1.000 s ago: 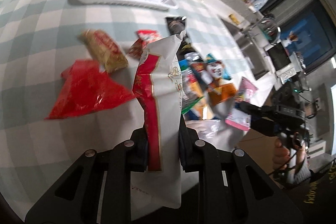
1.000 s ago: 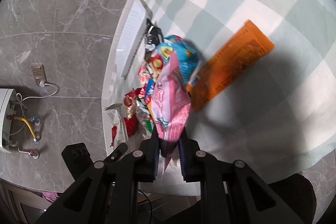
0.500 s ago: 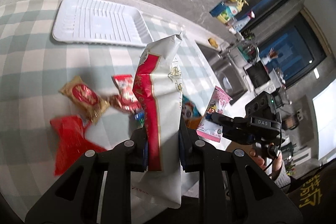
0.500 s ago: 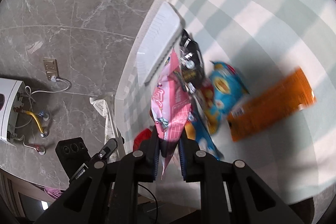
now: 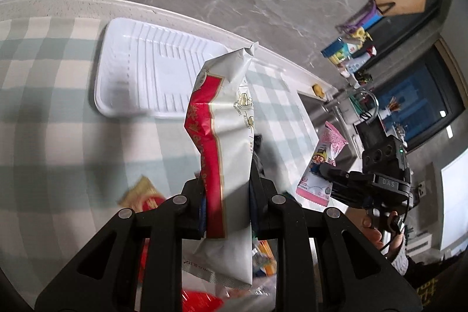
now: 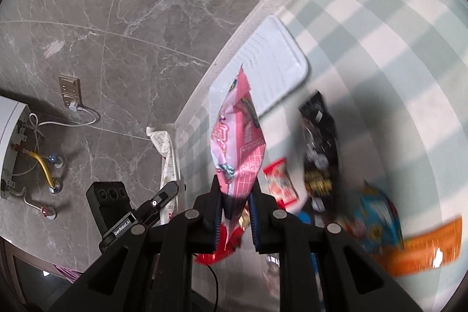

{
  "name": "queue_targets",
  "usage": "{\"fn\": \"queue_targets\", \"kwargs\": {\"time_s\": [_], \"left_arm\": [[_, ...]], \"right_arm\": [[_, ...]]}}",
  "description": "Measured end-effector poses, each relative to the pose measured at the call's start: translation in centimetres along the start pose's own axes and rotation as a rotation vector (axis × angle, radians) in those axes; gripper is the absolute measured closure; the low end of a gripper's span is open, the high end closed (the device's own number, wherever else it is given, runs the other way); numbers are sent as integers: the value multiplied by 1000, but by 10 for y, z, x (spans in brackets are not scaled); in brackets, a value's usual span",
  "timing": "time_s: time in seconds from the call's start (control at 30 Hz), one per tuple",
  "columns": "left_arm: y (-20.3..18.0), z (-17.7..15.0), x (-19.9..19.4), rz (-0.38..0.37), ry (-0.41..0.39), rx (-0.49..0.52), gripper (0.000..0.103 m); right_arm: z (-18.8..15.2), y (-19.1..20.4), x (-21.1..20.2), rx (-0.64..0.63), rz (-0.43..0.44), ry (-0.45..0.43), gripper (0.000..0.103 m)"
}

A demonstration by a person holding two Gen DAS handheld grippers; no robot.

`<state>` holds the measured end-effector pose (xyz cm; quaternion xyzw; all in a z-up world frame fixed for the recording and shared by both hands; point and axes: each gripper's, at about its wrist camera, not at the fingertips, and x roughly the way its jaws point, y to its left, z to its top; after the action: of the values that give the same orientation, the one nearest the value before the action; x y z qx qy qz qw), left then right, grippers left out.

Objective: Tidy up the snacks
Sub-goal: 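Carry the white-and-red bag and pink packet with both tools over the white tray, then open both tools to drop the two packets into the tray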

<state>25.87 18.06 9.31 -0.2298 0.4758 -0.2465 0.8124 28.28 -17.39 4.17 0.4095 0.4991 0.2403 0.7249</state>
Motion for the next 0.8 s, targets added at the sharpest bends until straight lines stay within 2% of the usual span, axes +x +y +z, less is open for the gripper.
{"fn": "queue_targets", "kwargs": {"time_s": [0.4,0.6,0.8], "left_arm": [[67,98,58,78,22,-45,83],[93,125,88,118,48,-46,83],[116,147,122,183,72,-80,82]], "right_arm": [[79,8,82,-31,-68,54,86],[117,-1,124,-30,-122,82,86],[138,-11,153,-58,-221,112,81]]}}
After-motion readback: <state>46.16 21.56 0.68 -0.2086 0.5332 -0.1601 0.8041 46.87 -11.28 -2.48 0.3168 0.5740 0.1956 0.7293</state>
